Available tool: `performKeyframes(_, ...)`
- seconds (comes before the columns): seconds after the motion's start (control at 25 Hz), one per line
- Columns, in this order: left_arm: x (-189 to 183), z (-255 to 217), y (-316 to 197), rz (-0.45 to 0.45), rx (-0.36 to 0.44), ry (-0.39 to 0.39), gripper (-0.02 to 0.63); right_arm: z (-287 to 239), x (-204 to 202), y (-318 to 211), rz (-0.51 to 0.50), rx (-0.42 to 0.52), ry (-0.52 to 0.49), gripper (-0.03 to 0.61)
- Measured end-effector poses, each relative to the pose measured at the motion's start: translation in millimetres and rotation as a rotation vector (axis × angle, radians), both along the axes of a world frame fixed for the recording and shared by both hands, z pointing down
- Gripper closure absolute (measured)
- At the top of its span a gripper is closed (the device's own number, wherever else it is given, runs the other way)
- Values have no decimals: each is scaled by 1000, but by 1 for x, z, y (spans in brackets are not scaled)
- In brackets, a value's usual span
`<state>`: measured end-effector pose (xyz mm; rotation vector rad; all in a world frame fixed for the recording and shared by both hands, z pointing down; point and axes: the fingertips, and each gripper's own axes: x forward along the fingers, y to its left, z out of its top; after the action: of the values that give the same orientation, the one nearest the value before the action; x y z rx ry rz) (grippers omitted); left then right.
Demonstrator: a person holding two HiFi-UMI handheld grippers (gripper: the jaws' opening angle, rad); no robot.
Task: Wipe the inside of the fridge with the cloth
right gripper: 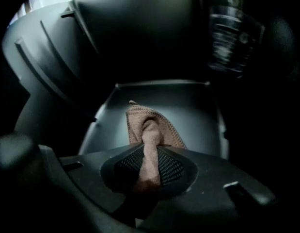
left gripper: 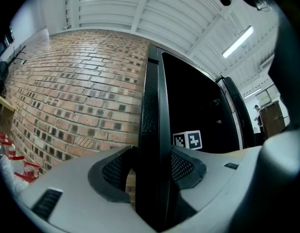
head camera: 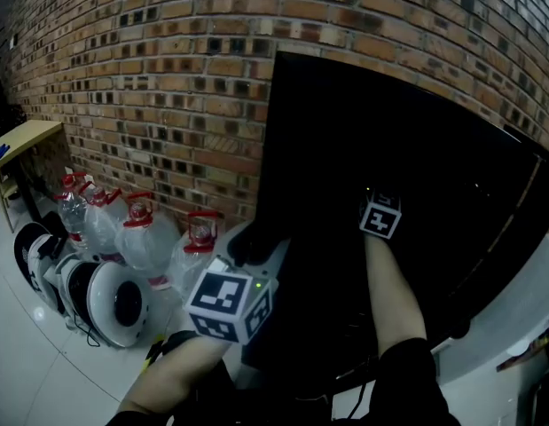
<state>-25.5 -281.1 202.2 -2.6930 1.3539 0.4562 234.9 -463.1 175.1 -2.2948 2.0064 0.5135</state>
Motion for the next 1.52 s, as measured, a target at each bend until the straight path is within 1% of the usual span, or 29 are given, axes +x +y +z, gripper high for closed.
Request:
performKeyframes(0.2,1,0,0,5,0,-4,407,2,33,9,66,-14,-15,505)
performKeyframes(0.52,3,-1,2,10,3,-7,407,5,58,19,175,-35,53,505)
performKeyframes(0.68,4,-1,2,10,0,-8,407,8,67,21,169,-31,21,505)
performKeyframes(0.92,4,-3,1,8,3,1,407,6,74,25,167,-12,-65,505)
performKeyframes(1.0,3,-2,1,8,3,8,405,11,72,29,127,0,-109,505)
performKeyframes(1.08,2,-2,2,8,10,14,405,23,57,29,22,14,-136,505)
performKeyframes(1.16,0,-2,2,5,14,20,403,39,24,26,-105,5,-142,505)
performKeyframes(1.2,-1,-2,2,3,14,21,403,49,2,23,-168,-13,-129,505)
performKeyframes(1.28,1,-2,1,6,15,23,403,72,-39,16,-257,-60,-60,505)
performKeyframes(1.36,4,-2,0,11,18,25,403,95,-67,10,-285,-97,19,505)
performKeyframes(1.4,4,-1,0,12,19,24,403,103,-79,6,-293,-108,39,505)
performKeyframes(1.52,4,-1,1,18,21,14,403,113,-110,-3,-325,-130,43,505)
